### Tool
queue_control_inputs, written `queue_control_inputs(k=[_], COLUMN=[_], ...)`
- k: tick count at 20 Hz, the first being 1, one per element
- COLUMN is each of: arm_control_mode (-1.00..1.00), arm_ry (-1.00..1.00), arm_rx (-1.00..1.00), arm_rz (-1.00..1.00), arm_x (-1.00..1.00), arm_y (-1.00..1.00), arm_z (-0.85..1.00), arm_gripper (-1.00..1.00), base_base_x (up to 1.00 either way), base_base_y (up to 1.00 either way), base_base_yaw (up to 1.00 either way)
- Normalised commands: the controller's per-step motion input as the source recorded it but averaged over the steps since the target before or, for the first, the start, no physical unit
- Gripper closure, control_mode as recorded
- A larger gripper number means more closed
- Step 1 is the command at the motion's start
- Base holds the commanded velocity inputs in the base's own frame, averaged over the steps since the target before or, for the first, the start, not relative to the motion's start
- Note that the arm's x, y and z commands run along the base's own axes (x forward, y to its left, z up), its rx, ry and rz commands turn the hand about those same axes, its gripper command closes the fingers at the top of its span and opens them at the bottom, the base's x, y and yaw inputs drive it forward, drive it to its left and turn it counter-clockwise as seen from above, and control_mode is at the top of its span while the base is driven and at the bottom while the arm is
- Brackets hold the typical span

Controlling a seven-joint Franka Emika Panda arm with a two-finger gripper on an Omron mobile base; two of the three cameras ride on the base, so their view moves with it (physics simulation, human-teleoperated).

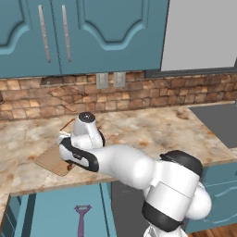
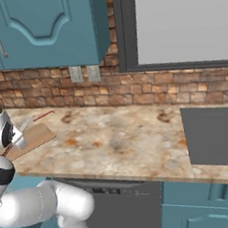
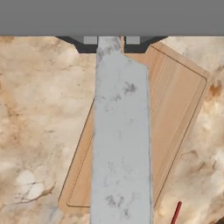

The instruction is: Open the drawer on the left and place the cutting tools on the cutting board.

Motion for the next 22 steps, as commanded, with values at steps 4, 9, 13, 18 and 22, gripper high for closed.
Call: queue_control_inputs(k=[4,9,13,18,22], arm_control_mode=[-1.00,-1.00,-1.00,-1.00,-1.00], arm_ry=[0.02,0.06,0.06,0.01,0.00], arm_rx=[0.00,0.00,0.00,0.00,0.00], arm_rz=[-0.08,-0.09,-0.10,-0.07,0.00], arm_x=[0.72,0.85,0.72,0.17,-0.55], arm_y=[0.08,0.19,0.25,0.04,0.01], arm_z=[0.00,0.00,0.00,0.00,0.25], arm_gripper=[1.00,1.00,-1.00,-1.00,-1.00], base_base_x=[0.00,0.00,0.00,0.00,0.00], base_base_y=[0.00,0.00,0.00,0.00,0.00], base_base_yaw=[0.00,0.00,0.00,0.00,0.00])
